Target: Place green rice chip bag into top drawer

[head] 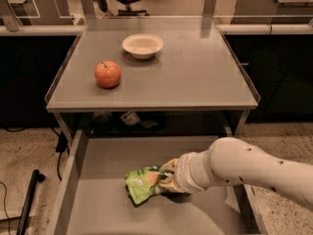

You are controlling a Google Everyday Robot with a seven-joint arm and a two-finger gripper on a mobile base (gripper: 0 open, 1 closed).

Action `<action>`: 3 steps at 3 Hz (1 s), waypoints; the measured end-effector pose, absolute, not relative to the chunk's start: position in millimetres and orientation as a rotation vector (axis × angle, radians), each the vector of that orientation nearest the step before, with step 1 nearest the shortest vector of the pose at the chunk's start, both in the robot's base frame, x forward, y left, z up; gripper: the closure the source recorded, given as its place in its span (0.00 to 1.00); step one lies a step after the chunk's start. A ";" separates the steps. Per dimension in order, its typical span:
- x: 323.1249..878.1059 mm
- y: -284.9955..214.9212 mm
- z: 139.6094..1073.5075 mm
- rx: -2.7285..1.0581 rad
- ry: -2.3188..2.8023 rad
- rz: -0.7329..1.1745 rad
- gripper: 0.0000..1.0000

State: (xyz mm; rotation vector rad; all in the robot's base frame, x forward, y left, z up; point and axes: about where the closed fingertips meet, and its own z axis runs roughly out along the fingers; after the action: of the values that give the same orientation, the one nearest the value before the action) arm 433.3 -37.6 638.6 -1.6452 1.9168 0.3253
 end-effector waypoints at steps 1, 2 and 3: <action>433.4 -37.5 641.1 -1.646 1.917 0.325 0.83; 433.4 -37.5 641.1 -1.646 1.917 0.325 0.61; 433.4 -37.5 641.1 -1.646 1.917 0.325 0.37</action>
Offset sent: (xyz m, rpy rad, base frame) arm 0.0001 0.0001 0.0025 -0.0003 0.0004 0.0000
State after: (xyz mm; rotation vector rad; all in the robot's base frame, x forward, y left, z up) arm 433.4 -37.5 641.1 -1.6456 1.9172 0.3253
